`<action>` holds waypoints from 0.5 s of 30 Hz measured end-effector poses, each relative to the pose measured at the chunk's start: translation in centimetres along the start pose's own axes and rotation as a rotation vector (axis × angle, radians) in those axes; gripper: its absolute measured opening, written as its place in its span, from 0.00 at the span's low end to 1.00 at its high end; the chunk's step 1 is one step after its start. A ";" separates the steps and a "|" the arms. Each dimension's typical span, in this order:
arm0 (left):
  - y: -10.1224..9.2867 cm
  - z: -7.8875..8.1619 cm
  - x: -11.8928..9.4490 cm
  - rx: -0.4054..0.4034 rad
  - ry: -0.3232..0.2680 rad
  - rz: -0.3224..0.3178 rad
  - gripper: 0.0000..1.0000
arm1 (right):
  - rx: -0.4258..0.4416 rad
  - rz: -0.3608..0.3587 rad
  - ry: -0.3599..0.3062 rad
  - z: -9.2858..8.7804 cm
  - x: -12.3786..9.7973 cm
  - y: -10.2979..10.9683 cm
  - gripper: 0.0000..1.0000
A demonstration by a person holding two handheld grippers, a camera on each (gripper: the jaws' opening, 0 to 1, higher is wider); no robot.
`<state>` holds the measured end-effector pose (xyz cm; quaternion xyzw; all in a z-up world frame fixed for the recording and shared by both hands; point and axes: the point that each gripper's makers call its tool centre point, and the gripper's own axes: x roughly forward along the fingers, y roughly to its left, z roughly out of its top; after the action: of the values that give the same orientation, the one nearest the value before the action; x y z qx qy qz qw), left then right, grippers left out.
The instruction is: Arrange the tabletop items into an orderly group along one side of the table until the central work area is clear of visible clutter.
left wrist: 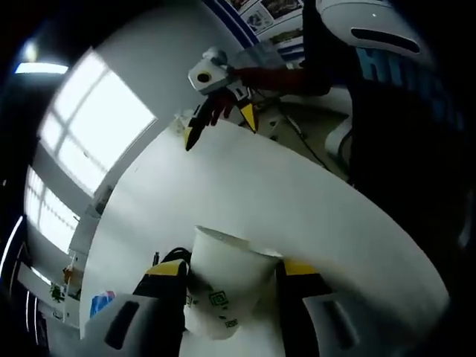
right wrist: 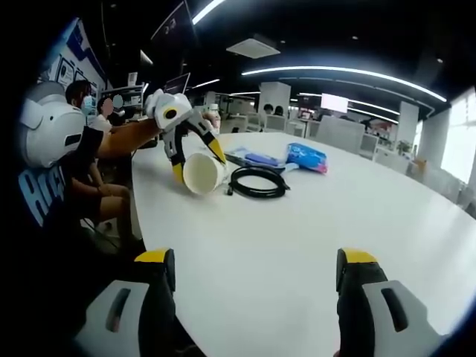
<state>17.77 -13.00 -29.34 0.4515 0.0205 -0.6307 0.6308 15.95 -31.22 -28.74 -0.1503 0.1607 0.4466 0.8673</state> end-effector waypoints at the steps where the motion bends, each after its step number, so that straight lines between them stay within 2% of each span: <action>1: 0.0 0.0 -0.1 -0.006 -0.003 0.002 0.47 | 0.000 0.000 0.000 0.0 0.0 0.0 0.86; 6: 0.2 0.0 -0.3 -0.012 -0.011 0.016 0.46 | -0.001 -0.001 0.000 0.0 0.0 0.0 0.86; 15: 0.6 0.4 -0.8 -0.040 -0.061 0.061 0.45 | -0.002 -0.003 0.003 0.1 -0.1 0.1 0.85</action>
<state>17.85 -12.75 -28.32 0.4198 0.0002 -0.6240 0.6591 15.82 -31.19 -28.67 -0.1518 0.1611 0.4451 0.8677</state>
